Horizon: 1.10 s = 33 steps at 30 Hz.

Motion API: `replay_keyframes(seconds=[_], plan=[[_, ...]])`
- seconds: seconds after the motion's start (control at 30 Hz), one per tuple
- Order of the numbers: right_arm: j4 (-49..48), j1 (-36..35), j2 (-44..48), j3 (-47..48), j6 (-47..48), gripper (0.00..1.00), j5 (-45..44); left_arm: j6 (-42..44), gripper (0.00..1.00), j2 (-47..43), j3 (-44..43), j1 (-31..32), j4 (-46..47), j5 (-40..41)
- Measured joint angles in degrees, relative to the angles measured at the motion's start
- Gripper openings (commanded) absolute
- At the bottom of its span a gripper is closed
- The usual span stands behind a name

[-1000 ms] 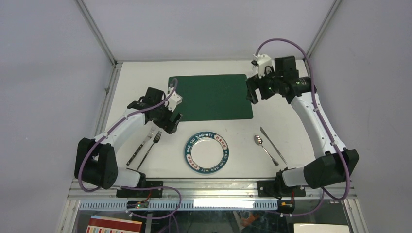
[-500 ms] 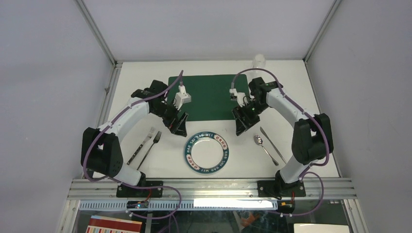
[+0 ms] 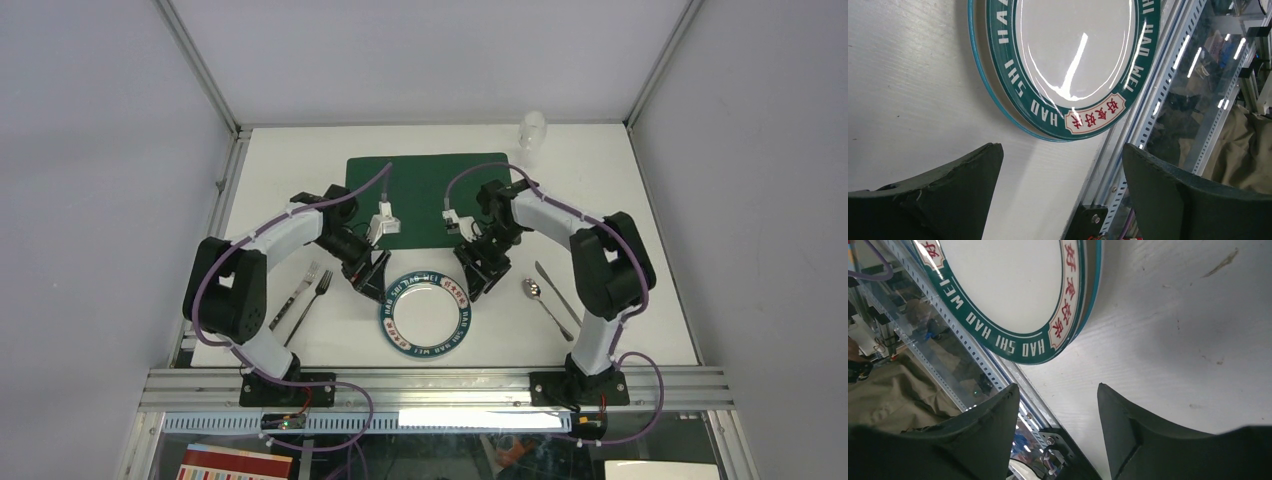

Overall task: Set the dinner table for one person
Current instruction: Pick up the plate at the center of the board.

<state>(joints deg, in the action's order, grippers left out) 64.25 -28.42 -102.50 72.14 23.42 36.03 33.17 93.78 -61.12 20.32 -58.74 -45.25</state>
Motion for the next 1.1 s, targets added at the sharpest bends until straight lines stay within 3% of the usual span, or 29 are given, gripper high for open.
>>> replay_keyframes(seconds=[1.1], plan=[[1.4,-4.5,-16.3,7.5,-1.7,0.64,5.0,2.6,0.89,11.8,-2.1,3.4,-0.5,-1.5]])
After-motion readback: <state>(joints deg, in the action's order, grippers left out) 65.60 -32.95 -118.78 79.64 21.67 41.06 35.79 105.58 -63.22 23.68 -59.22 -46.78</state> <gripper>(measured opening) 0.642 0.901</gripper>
